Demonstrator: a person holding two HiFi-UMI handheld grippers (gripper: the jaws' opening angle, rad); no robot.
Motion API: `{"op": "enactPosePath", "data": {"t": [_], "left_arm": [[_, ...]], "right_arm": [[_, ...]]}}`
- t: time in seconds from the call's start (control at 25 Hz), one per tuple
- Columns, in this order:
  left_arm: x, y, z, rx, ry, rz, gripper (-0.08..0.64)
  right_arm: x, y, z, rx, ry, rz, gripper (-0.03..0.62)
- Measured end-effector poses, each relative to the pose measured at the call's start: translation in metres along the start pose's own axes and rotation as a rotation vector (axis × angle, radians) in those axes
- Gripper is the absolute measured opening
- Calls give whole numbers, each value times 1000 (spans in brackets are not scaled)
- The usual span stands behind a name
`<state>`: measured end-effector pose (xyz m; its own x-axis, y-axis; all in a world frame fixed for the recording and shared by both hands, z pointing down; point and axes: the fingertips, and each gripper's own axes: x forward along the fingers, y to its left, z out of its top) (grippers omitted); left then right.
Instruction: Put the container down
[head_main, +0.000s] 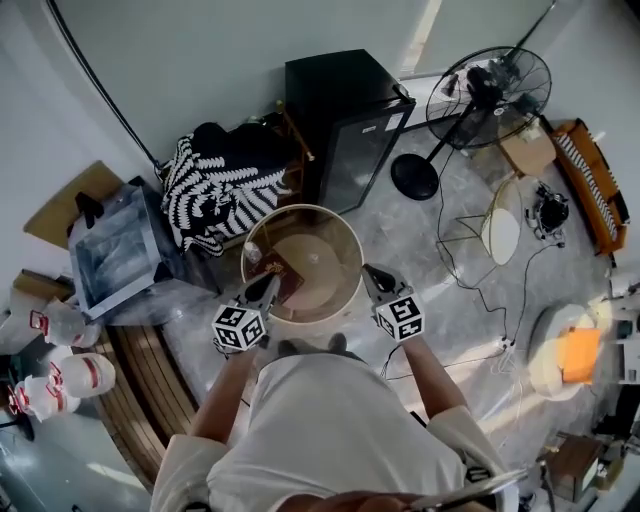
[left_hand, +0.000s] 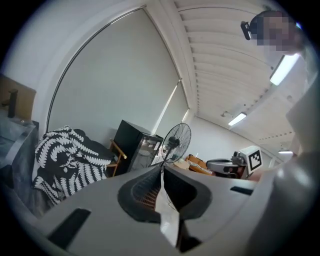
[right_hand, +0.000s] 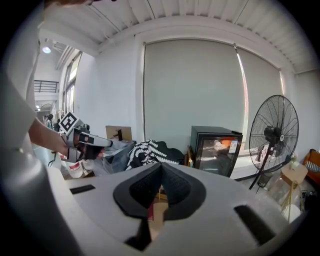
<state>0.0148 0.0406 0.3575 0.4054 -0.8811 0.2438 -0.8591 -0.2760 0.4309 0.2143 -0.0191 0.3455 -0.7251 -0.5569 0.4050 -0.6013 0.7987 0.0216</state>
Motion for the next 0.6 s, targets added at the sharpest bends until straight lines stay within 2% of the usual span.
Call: {"op": "enactPosePath", "data": {"t": [0.2, 0.44, 0.6], "left_arm": [[5, -7, 11, -4, -41, 18, 21], [8, -19, 16, 13, -52, 27, 21], [9, -24, 18, -6, -71, 31, 21]], "right_arm": [[-7, -19, 4, 5, -21, 8, -5], [-13, -25, 6, -25, -27, 29, -5], [-21, -32, 6, -18, -40, 26, -5]]}}
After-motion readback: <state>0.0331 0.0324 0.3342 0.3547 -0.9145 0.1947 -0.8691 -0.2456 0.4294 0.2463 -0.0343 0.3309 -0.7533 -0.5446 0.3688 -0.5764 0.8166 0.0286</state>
